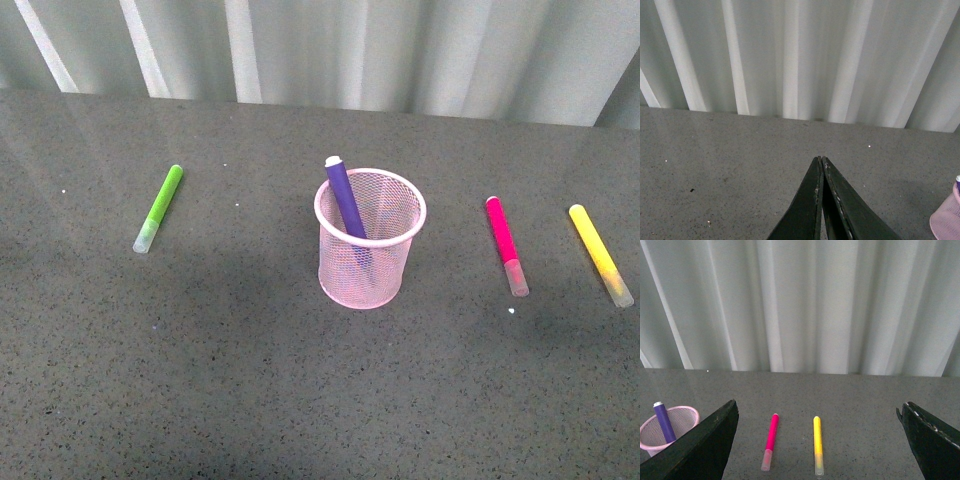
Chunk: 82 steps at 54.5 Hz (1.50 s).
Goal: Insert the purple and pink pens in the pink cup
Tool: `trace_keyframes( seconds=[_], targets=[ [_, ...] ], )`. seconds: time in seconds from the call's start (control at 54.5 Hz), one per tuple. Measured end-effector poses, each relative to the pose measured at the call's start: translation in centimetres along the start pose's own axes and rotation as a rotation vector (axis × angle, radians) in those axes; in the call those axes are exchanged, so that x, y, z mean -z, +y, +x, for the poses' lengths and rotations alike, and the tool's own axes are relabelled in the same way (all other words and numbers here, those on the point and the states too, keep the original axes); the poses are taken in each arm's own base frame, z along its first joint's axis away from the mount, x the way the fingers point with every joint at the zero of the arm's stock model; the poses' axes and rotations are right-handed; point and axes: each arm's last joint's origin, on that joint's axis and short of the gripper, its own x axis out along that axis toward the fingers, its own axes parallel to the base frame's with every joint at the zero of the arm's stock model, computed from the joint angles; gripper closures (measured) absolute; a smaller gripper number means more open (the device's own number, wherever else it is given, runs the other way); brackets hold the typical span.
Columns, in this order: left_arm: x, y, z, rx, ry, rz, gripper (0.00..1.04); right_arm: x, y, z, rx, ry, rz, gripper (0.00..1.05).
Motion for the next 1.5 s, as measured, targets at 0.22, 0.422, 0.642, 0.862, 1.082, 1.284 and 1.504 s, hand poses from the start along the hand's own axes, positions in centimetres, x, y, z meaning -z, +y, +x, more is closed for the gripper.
trace_keyframes(
  seconds=[0.22,0.422,0.642,0.862,1.082,1.284,1.504],
  targets=[
    [0.8,-1.2,-1.4,0.0,0.001,0.003,1.01,0.0,0.0,0.0,-0.001,0.0,0.0,0.07],
    [1.4,-1.3,-2.4,0.002,0.0,0.003,1.01,0.0,0.0,0.0,0.0,0.0,0.0,0.07],
    [1.4,-1.3,-3.1,0.0,-0.024,0.003,1.01,0.0,0.0,0.0,0.0,0.0,0.0,0.07],
    [1.3,-1.3,-3.7,0.0,-0.029,0.003,1.01,0.0,0.0,0.0,0.0,0.0,0.0,0.07],
    [1.3,-1.3,-4.4,0.0,-0.03,0.003,1.01,0.0,0.0,0.0,0.0,0.0,0.0,0.07],
    [1.3,-1.3,-4.8,0.0,-0.03,0.003,1.01,0.0,0.0,0.0,0.0,0.0,0.0,0.07],
    [1.8,-1.3,-5.9,0.0,-0.005,0.004,1.01,0.0,0.0,0.0,0.0,0.0,0.0,0.07]
  ],
)
